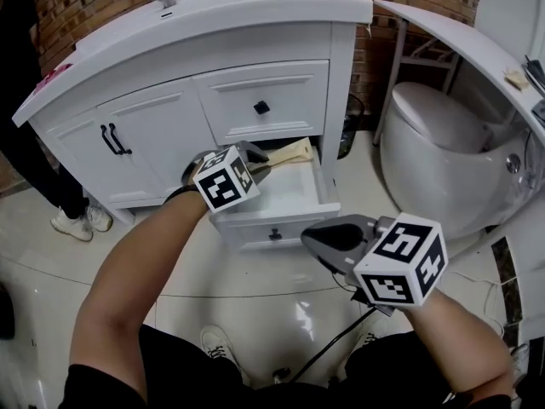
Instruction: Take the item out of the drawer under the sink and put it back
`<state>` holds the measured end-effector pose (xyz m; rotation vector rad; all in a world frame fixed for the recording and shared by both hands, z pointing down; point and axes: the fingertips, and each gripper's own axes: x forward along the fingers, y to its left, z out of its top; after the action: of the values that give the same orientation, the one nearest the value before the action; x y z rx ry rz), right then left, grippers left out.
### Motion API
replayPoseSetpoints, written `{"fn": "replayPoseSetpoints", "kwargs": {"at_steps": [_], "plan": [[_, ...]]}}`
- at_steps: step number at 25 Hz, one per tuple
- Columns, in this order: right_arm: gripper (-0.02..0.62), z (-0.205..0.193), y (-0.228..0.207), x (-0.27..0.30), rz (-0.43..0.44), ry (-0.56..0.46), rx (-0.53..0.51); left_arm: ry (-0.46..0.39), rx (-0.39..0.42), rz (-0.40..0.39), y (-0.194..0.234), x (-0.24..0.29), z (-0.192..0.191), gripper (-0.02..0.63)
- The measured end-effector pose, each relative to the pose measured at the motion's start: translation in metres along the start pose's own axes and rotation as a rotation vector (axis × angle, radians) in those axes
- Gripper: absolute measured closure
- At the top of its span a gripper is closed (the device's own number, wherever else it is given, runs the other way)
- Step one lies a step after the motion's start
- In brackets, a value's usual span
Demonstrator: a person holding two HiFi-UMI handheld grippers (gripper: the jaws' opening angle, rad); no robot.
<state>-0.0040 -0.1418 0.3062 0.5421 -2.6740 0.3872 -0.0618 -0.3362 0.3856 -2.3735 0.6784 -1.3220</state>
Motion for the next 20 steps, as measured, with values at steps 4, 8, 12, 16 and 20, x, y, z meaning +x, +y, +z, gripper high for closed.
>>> {"fn": "replayPoseSetpoints", "kwargs": {"at_steps": [4, 8, 12, 16, 20], "plan": [[0.588, -0.003, 0.012, 0.003, -0.002, 0.013, -0.028, -0.074, -0.037, 0.029, -0.006, -0.032, 0.013, 0.549], [0.588, -0.004, 0.018, 0.006, -0.012, 0.022, -0.051, -0.139, -0.075, 0.057, -0.013, -0.064, 0.024, 0.549], [0.588, -0.002, 0.015, 0.007, -0.027, 0.025, -0.049, -0.215, -0.139, 0.079, -0.020, -0.096, 0.035, 0.549], [0.588, 0.002, 0.014, 0.006, -0.037, 0.008, -0.044, -0.301, -0.289, 0.096, -0.025, -0.127, 0.035, 0.549], [0.588, 0.005, 0.014, 0.000, -0.045, -0.003, -0.054, -0.427, -0.446, 0.108, -0.035, -0.164, 0.036, 0.549]]}}
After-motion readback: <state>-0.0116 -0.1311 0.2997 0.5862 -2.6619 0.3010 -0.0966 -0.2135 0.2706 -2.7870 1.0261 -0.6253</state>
